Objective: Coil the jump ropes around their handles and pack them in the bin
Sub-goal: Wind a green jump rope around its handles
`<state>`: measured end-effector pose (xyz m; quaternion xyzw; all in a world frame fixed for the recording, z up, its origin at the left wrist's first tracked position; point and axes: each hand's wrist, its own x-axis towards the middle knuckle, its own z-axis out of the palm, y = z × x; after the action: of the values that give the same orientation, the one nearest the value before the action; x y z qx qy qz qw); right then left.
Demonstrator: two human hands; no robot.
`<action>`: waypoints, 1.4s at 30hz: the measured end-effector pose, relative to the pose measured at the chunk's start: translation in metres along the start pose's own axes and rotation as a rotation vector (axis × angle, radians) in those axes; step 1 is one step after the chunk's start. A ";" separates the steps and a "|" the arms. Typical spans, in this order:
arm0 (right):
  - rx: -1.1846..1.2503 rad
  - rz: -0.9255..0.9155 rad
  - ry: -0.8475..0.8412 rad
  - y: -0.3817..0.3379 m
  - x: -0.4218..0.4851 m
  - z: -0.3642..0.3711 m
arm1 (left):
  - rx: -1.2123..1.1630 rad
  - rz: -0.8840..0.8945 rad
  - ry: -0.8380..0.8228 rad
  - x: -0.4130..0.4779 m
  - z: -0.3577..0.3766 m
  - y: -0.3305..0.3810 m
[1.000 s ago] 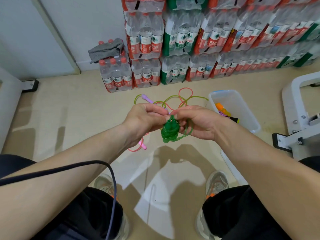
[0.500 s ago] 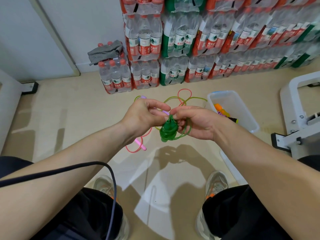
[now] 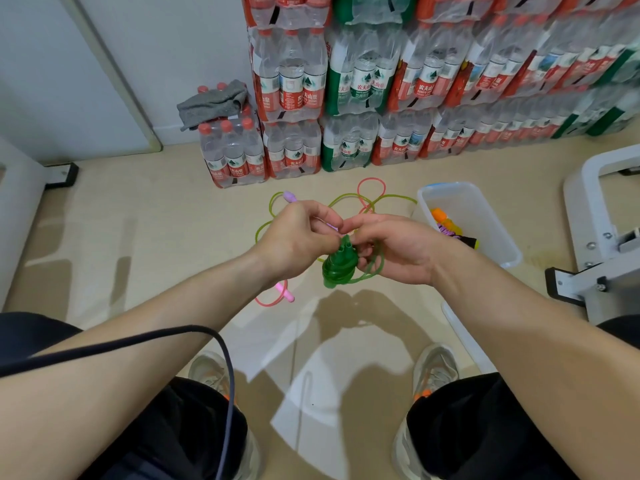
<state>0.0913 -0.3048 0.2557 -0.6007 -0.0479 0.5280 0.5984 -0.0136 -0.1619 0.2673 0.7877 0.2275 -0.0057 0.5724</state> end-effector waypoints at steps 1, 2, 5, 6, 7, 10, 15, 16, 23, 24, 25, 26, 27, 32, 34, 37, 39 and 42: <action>-0.004 -0.021 0.013 0.002 0.002 0.000 | 0.007 0.008 -0.001 0.001 0.000 -0.002; -0.014 -0.050 0.036 0.004 0.003 0.001 | -0.005 0.016 0.003 0.002 0.000 -0.003; -0.120 -0.152 0.110 0.009 0.007 0.002 | -0.099 0.027 0.028 0.006 -0.004 -0.001; -0.146 -0.177 0.116 0.010 0.007 0.002 | -0.132 0.018 0.036 0.008 -0.005 0.000; -0.151 -0.192 0.122 0.011 0.008 0.002 | -0.170 0.004 0.036 0.008 -0.005 0.001; -0.180 -0.213 0.157 0.014 0.012 0.001 | -0.300 -0.069 0.026 0.008 -0.005 0.007; -0.144 -0.118 0.026 0.020 0.014 0.002 | -0.501 -0.192 0.044 0.009 -0.016 0.018; -0.119 -0.107 -0.010 0.020 0.012 0.004 | -0.507 -0.200 0.031 0.009 -0.017 0.019; -0.155 -0.016 -0.014 0.020 0.010 0.002 | 0.599 0.138 -0.152 0.018 -0.037 0.004; -0.160 -0.002 0.001 0.021 0.010 0.001 | 0.701 0.161 -0.190 0.017 -0.040 0.003; -0.179 0.014 0.016 0.022 0.011 0.000 | 0.761 0.183 -0.195 0.017 -0.042 0.002; -0.198 0.029 0.027 0.023 0.013 -0.001 | 0.800 0.206 -0.174 0.017 -0.045 0.002; -0.212 0.033 0.035 0.025 0.016 -0.002 | 0.823 0.230 -0.133 0.018 -0.047 0.002; -0.359 -0.024 0.077 0.037 0.021 -0.006 | 0.903 0.289 -0.026 0.025 -0.053 -0.006; -0.414 -0.014 0.104 0.045 0.024 -0.006 | 0.956 0.289 -0.006 0.026 -0.054 -0.009; -0.439 0.000 0.101 0.050 0.029 -0.008 | 1.025 0.288 0.076 0.027 -0.054 -0.013; -0.396 -0.004 0.105 0.048 0.030 -0.007 | 1.023 0.305 0.118 0.028 -0.051 -0.014; -0.410 -0.051 0.130 0.050 0.031 -0.012 | 0.794 0.219 0.037 0.027 -0.044 -0.013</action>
<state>0.0849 -0.3054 0.1963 -0.7411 -0.1310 0.4521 0.4787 -0.0050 -0.1096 0.2636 0.9670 0.1327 -0.0177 0.2169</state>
